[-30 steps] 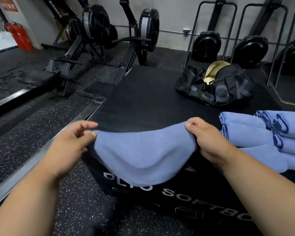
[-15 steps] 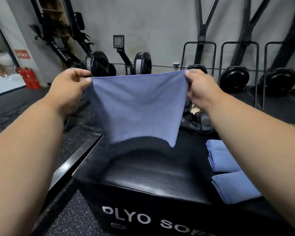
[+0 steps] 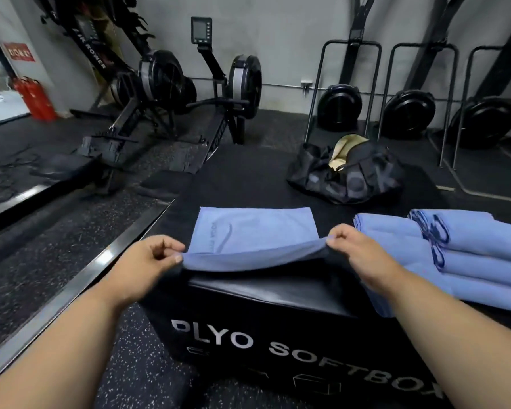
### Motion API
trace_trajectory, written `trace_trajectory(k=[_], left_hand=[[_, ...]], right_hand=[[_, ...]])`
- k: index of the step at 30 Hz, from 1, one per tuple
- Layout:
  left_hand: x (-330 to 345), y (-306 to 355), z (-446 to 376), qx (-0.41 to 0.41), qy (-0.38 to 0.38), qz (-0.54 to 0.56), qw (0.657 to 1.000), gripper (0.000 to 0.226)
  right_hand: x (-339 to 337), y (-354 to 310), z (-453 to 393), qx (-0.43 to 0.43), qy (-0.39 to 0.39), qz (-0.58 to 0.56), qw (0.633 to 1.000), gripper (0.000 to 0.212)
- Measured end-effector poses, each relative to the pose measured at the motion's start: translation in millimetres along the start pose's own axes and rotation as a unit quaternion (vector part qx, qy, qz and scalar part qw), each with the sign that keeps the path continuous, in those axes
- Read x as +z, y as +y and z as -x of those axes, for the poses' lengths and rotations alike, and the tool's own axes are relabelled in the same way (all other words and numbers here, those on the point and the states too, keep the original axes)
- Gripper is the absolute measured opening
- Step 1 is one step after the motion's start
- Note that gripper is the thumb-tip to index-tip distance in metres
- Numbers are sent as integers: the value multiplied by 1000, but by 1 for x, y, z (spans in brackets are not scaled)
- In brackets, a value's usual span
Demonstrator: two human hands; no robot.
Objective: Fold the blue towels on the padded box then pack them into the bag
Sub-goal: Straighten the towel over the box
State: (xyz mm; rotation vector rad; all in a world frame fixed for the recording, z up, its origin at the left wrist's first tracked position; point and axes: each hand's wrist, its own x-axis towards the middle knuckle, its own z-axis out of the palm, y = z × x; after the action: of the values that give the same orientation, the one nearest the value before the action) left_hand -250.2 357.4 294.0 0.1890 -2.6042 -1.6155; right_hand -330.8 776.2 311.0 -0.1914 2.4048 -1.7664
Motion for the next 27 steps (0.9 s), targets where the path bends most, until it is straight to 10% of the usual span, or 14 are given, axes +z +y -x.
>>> trace_trajectory(k=[27], left_hand=[[51, -55, -192, -43, 82, -110, 990, 7]], right_hand=[[27, 68, -155, 99, 175, 156, 967, 13]])
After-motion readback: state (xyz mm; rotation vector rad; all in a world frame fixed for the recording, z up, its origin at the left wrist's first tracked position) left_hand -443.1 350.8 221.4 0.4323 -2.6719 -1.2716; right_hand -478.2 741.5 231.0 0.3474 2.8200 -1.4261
